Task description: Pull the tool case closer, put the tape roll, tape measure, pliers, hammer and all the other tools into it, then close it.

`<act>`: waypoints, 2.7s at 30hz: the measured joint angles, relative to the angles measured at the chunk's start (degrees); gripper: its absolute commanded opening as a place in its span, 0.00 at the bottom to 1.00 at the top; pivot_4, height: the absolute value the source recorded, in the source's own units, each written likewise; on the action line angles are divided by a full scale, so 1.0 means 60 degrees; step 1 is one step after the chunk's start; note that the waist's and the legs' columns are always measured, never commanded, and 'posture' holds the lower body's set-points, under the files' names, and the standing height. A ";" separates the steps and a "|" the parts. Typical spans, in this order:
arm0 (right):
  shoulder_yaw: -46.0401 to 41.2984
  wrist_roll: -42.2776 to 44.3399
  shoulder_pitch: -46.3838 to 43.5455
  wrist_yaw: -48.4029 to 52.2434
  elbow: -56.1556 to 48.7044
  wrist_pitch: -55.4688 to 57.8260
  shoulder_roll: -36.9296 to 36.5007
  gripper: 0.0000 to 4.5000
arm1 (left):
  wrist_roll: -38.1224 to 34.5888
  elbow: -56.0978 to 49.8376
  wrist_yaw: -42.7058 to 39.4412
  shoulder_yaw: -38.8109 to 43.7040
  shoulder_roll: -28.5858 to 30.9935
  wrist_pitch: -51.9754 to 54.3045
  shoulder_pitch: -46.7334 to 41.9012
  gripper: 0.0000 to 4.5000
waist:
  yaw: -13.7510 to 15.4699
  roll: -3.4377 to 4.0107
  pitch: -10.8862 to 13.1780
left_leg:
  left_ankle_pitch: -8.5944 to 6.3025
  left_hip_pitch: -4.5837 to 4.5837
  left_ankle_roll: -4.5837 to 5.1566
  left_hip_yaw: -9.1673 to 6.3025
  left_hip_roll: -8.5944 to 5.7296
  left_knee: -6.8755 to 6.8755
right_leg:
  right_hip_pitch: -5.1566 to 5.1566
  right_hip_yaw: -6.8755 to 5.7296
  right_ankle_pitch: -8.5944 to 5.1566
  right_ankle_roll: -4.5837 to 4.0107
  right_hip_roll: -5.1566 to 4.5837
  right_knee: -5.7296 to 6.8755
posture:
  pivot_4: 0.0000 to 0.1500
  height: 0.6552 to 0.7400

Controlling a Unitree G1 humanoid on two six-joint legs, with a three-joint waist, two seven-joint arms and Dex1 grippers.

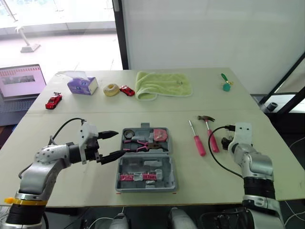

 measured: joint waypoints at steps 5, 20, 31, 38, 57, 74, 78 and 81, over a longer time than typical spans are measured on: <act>-0.0014 0.0083 -0.0094 0.0052 0.0235 -0.0150 0.0001 0.11 | 0.0000 0.0000 0.0052 0.0000 0.0000 0.0076 0.0001 1.00 | 0.0016 0.0000 0.0000 | 0.0000 -0.0002 0.0000 0.0000 0.0000 0.0000 | 0.0000 -0.0001 0.0000 0.0000 0.0000 -0.0001 | 1.00 1.00; 0.0196 0.0947 0.0241 0.0673 -0.5259 0.1384 0.0150 0.00 | 0.0000 0.0018 0.0015 0.0003 0.0047 0.0105 -0.0025 1.00 | -0.0001 0.0053 0.0034 | 0.0000 -0.0006 0.0000 -0.0012 0.0004 -0.0009 | -0.0018 0.0000 -0.0001 0.0000 0.0012 0.0008 | 1.00 1.00; 0.2731 0.1301 0.2310 -0.0709 -1.1639 0.7269 0.3120 0.00 | -0.0011 0.0690 -0.1011 0.0121 0.0806 0.0015 0.0127 1.00 | 0.0024 0.0042 0.0029 | 0.0001 -0.0020 -0.0001 -0.0013 0.0000 -0.0007 | -0.0023 -0.0007 -0.0018 -0.0033 -0.0004 -0.0005 | 1.00 1.00; 0.4698 0.0650 0.5149 -0.1216 -1.0824 0.5735 0.2716 0.00 | -0.0105 0.0971 -0.1307 0.0128 0.0856 0.0023 -0.0091 1.00 | -0.0015 0.0026 0.0028 | 0.0001 -0.0021 -0.0001 -0.0003 0.0001 -0.0010 | -0.0032 -0.0002 -0.0021 -0.0034 -0.0006 -0.0008 | 1.00 1.00; 0.4647 0.0110 0.6517 -0.0657 -0.8475 0.1689 0.3261 0.83 | -0.0104 0.0599 -0.1586 0.0134 0.1258 -0.0094 0.0396 1.00 | 0.0045 -0.0019 0.0022 | 0.0000 -0.0021 -0.0002 0.0001 0.0003 -0.0009 | -0.0028 0.0003 -0.0024 -0.0038 -0.0007 -0.0012 | 1.00 1.00; 0.3684 0.2964 0.1288 0.7444 -1.0261 0.2781 -0.6162 0.99 | -0.0933 0.2023 -0.4450 0.0854 0.1618 -0.1610 0.0794 1.00 | 0.0107 -0.0007 0.0068 | -0.0003 -0.0026 0.0004 0.0006 0.0002 -0.0012 | -0.0014 -0.0011 -0.0025 -0.0039 -0.0017 -0.0053 | 1.00 1.00; 0.5727 0.1628 0.0625 1.0526 -0.8783 -0.1181 -0.7928 0.99 | -0.1080 0.2272 -0.5026 0.0644 0.1661 -0.1880 0.0682 1.00 | 0.0073 -0.0015 0.0071 | -0.0007 -0.0033 0.0011 0.0025 0.0002 0.0002 | -0.0005 -0.0005 -0.0013 -0.0018 -0.0024 -0.0082 | 1.00 1.00; 0.7651 -0.0498 -0.0944 1.2651 -0.6806 -0.5291 -0.7889 0.99 | -0.1079 0.2497 -0.5125 0.0359 0.1597 -0.2274 0.0410 1.00 | -0.0029 -0.0019 0.0078 | -0.0006 -0.0025 0.0009 0.0042 0.0004 0.0010 | -0.0004 0.0000 0.0009 -0.0006 -0.0026 -0.0092 | 1.00 1.00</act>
